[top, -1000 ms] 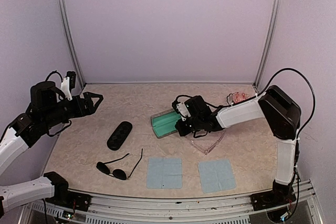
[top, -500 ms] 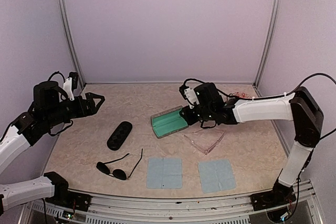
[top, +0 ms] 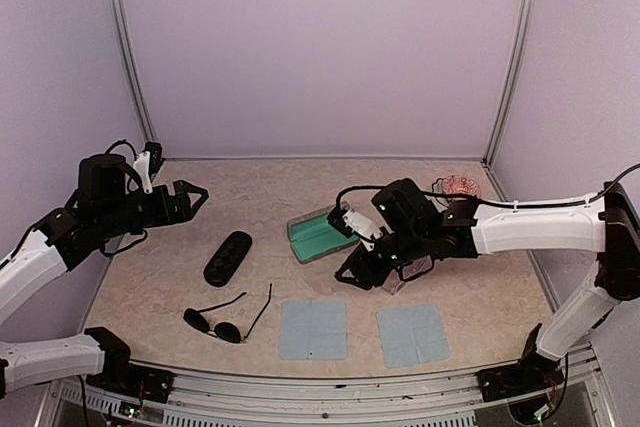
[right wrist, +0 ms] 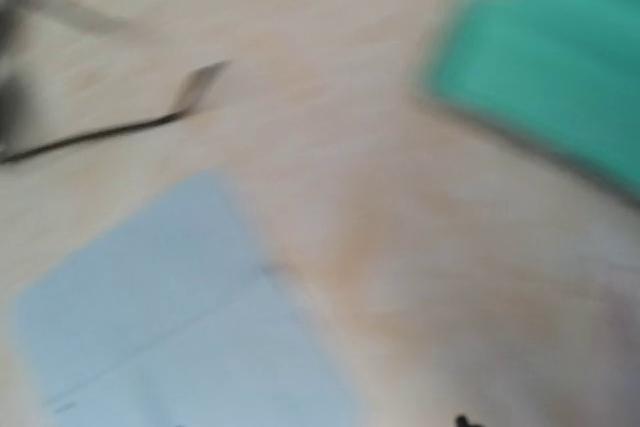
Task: Organize the sunglasses
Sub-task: Pick up the corner of the glasses cleaning cloth from the center of the board.
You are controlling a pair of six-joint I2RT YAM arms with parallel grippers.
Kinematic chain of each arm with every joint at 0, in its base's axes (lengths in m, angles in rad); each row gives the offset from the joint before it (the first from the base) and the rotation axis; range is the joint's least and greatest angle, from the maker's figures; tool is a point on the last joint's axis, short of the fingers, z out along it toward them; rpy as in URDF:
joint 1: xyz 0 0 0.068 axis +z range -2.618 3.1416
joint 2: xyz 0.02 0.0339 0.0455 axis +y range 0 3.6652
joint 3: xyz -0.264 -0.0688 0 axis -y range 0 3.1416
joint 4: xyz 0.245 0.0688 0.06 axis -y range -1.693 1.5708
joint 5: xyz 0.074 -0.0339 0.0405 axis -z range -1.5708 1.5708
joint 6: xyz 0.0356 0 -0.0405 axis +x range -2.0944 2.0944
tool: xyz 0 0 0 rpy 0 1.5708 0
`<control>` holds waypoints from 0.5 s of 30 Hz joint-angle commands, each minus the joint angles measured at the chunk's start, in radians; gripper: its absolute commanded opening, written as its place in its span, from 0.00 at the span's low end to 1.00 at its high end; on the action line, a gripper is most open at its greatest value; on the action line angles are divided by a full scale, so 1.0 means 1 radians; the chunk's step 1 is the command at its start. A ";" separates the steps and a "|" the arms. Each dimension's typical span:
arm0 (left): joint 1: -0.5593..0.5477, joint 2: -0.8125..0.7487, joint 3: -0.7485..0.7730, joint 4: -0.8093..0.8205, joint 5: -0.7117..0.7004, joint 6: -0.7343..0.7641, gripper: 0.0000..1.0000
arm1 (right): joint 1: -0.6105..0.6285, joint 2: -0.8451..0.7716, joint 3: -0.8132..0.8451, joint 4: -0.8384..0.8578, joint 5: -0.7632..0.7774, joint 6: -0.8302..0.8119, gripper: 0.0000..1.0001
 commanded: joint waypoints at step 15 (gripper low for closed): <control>0.016 -0.020 -0.004 0.007 0.009 0.010 0.99 | 0.030 0.346 0.174 0.009 -0.255 -0.405 0.57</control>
